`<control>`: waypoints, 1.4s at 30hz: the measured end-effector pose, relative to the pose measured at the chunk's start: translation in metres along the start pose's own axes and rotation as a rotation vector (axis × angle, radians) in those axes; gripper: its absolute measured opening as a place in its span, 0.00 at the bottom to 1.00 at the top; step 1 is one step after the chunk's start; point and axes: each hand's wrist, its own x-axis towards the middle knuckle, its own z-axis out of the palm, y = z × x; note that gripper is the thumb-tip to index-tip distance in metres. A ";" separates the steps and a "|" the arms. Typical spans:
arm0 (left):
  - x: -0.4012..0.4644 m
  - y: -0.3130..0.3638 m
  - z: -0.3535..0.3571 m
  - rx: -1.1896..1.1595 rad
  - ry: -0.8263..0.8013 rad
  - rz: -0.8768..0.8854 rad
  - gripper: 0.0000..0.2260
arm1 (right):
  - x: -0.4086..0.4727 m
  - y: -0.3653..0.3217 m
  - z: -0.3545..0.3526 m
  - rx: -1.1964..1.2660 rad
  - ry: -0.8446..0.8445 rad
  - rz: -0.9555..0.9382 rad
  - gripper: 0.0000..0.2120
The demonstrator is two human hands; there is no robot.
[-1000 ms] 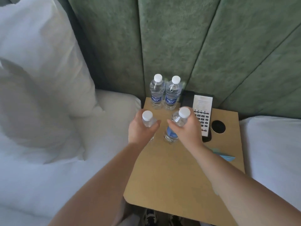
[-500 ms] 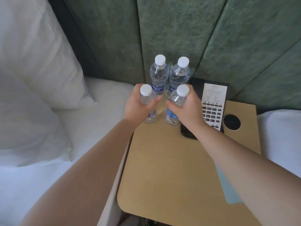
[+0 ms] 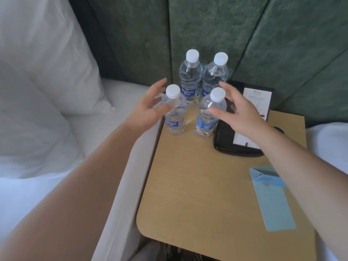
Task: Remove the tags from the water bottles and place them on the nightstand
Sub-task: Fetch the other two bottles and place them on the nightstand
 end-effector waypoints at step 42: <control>0.014 0.004 0.026 0.039 -0.007 0.039 0.15 | 0.004 -0.008 0.010 -0.082 0.183 0.043 0.29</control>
